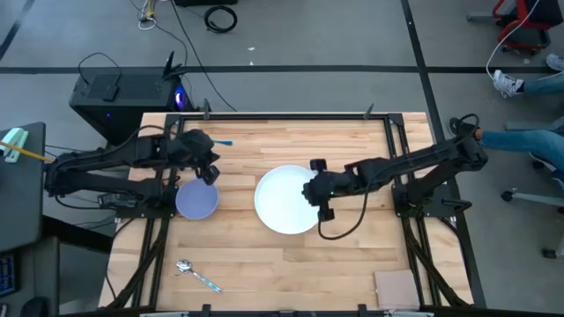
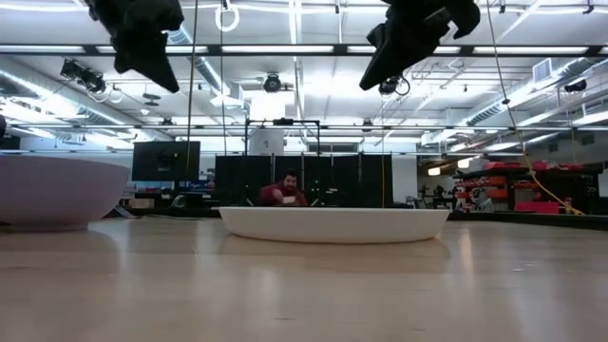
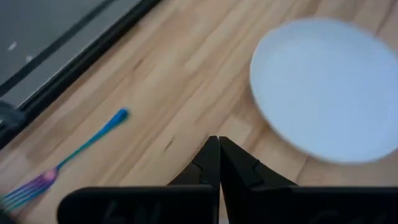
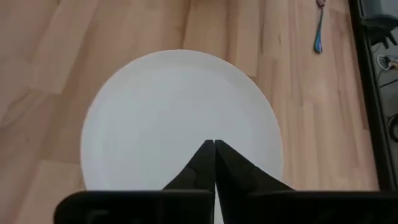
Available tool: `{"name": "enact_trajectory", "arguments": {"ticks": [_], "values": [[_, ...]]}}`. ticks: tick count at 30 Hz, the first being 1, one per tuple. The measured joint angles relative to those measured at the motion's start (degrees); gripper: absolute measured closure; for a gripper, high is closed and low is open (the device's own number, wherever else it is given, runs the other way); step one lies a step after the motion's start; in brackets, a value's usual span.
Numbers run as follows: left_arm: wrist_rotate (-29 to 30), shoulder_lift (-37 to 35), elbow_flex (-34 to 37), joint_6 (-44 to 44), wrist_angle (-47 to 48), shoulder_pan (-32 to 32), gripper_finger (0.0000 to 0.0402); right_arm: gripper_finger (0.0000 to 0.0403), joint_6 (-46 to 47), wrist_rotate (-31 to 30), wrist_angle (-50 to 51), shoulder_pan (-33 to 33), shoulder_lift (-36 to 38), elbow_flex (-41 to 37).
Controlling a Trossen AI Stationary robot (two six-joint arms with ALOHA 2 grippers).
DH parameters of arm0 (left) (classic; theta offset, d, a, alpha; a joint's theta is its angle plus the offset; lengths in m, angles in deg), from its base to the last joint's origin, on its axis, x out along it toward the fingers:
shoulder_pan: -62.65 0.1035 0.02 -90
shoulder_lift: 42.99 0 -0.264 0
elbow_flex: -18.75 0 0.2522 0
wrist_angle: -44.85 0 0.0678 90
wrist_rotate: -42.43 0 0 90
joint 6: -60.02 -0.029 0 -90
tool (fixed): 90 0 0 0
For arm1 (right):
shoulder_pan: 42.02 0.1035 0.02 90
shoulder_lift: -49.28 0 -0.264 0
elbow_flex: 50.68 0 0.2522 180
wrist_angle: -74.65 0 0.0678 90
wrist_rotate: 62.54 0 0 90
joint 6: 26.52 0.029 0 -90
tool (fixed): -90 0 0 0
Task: Set table place
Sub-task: Put the bowl on the plate
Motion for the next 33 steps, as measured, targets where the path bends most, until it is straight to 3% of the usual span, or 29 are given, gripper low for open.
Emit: {"name": "enact_trajectory", "arguments": {"ticks": [3,6,11,21,33], "values": [[-0.87,3.79,-3.54,-0.01,11.49,0.77,0.0397,0.0396,-0.54,0.21,0.34,-0.95,0.07,0.0],[-6.76,7.02,-4.96,-0.28,18.88,2.61,0.0393,0.0395,-0.6,1.1,0.54,-1.43,0.07,0.0],[-17.99,10.61,-4.5,-11.11,21.7,6.13,0.0397,0.0398,-0.68,1.49,0.69,-1.33,0.07,-0.02],[-18.47,15.41,-4.5,-24.42,21.53,8.72,0.0366,0.0399,0.2,1.49,0.66,-1.35,0.07,-0.02],[-18.52,20.08,-4.46,-23.95,25.0,8.7,0.0312,0.0399,1.52,1.29,0.64,-1.34,0.02,-0.04]]}}
